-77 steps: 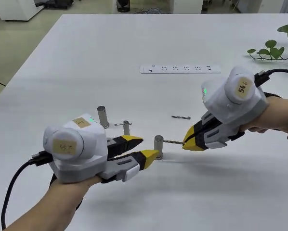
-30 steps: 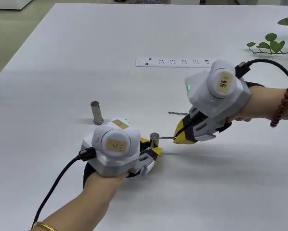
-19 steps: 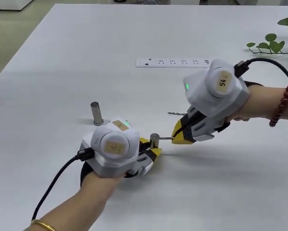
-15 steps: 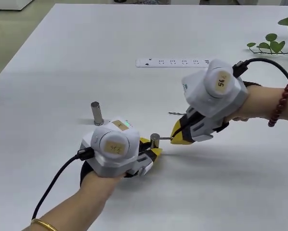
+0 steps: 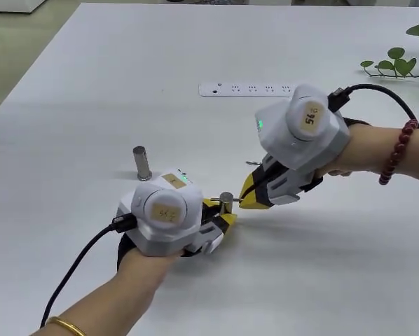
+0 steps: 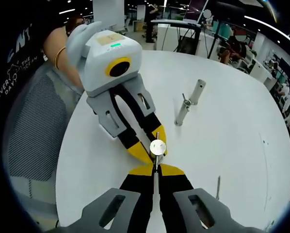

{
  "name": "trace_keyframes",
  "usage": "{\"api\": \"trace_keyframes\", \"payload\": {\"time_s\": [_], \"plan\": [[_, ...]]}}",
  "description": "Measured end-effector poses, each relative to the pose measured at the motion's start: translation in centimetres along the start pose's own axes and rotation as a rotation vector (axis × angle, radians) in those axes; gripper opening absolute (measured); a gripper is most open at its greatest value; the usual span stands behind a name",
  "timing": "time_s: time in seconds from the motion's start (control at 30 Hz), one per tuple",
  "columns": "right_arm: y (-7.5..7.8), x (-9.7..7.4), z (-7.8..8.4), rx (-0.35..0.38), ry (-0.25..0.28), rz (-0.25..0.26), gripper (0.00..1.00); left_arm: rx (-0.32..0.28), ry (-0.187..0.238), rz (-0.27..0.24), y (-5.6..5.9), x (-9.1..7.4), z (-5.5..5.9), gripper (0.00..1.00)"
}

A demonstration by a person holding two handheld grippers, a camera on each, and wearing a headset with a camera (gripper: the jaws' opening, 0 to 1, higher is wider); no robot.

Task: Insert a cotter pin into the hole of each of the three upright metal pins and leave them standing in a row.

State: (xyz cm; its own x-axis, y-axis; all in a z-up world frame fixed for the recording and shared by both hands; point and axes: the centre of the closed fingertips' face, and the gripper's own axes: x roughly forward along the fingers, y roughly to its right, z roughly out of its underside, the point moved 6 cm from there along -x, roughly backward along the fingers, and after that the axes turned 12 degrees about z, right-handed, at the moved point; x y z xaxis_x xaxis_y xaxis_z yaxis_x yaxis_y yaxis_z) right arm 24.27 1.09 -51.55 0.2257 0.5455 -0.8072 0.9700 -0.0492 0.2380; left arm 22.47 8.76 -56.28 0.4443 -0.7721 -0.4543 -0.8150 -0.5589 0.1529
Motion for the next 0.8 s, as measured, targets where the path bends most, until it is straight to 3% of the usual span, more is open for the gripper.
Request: {"api": "trace_keyframes", "payload": {"time_s": [0.43,0.8], "plan": [[-0.15,0.5,-0.6,-0.05,0.008,0.019,0.0,-0.006,0.012,0.002,0.0,-0.08,0.09,0.1],[0.52,0.69,0.01,-0.03,-0.002,0.039,0.03,-0.004,0.012,-0.001,-0.04,-0.02,0.09,0.1]]}}
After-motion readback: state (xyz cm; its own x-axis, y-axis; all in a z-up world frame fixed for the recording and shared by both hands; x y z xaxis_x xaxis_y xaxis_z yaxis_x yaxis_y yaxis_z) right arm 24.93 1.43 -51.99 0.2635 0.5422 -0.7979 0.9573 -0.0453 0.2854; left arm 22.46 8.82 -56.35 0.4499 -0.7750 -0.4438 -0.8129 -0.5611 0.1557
